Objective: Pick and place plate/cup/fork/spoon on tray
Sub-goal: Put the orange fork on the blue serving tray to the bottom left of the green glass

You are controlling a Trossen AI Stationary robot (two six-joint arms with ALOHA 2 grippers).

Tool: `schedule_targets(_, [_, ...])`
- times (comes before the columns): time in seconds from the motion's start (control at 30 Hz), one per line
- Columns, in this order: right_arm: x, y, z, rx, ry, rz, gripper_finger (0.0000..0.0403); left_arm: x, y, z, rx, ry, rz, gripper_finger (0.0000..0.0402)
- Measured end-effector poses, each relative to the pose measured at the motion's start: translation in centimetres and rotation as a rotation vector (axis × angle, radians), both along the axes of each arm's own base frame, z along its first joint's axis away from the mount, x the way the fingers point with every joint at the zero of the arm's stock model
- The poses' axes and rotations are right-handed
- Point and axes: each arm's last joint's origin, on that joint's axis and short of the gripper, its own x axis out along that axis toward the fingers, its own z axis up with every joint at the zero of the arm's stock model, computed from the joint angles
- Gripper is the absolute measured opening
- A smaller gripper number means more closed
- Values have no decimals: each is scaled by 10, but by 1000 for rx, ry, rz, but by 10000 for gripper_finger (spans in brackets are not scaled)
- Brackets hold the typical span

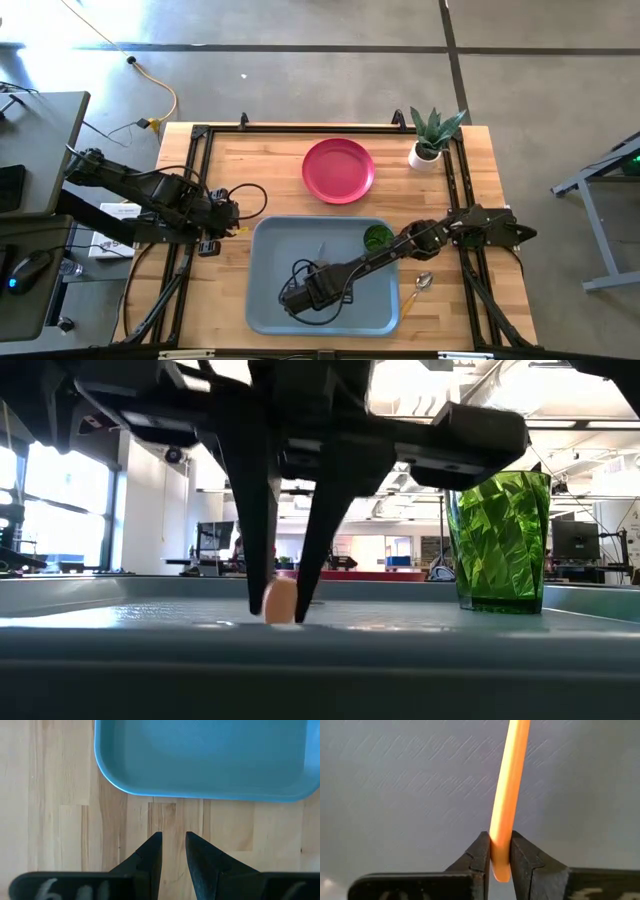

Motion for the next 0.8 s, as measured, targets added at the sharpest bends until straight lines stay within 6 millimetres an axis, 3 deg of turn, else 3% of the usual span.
schedule_targets(0.4, [-4,-2,25,-15,-55,47,31,0,0,0,0,0,0,76])
schedule_targets(0.8, [-21,-9,61,-29,-35,136,31,0,0,0,-1,-1,0,76])
